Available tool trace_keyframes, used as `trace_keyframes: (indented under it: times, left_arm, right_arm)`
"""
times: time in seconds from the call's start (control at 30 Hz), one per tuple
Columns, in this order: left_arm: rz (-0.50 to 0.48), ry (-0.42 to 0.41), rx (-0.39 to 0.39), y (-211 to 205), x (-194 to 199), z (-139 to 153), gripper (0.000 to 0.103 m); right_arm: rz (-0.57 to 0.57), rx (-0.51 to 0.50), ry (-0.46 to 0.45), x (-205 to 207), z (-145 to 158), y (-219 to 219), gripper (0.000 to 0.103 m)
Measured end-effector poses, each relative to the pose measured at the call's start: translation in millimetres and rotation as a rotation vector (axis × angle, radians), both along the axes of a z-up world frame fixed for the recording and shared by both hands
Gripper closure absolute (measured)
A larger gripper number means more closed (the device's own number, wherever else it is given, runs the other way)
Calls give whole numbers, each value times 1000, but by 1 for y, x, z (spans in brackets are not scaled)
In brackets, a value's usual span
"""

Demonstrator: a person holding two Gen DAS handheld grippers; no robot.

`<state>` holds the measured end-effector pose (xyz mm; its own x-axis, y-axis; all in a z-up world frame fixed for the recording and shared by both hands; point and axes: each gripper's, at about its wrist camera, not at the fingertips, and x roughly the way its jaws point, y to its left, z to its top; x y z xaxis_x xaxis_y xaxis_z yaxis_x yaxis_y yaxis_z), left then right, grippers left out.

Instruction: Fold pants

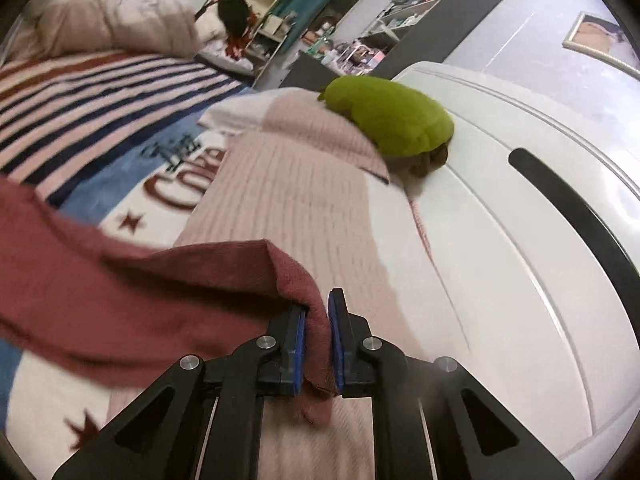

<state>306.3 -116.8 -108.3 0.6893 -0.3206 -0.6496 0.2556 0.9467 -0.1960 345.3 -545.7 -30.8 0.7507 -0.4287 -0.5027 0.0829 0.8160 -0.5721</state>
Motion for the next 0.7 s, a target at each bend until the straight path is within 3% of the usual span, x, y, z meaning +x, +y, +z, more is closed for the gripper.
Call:
trace_keyframes:
  times: [0.07, 0.13, 0.2, 0.27, 0.3, 0.33, 0.5, 0.7]
  left_arm:
    - [22, -4, 7, 6, 1, 1, 42]
    - [37, -1, 6, 12, 2, 1, 42]
    - [62, 3, 15, 21, 3, 0, 42]
    - [90, -1, 36, 32, 0, 3, 41]
    - [98, -6, 41, 36, -2, 5, 40]
    - [120, -13, 42, 47, -8, 8, 37]
    - [248, 4, 3, 101, -40, 18, 36]
    - [365, 101, -108, 152, -94, 4, 35]
  right_arm:
    - [-16, 21, 1, 13, 5, -8, 97]
    - [-46, 59, 4, 29, 6, -18, 89]
    - [-87, 107, 15, 45, 3, -31, 69]
    - [-115, 148, 24, 54, 0, -43, 63]
    - [-126, 175, 32, 55, 0, -47, 52]
    - [-129, 215, 24, 52, 1, -50, 48]
    - [-64, 273, -16, 30, 7, -31, 40]
    - [105, 425, -1, -9, 6, 19, 38]
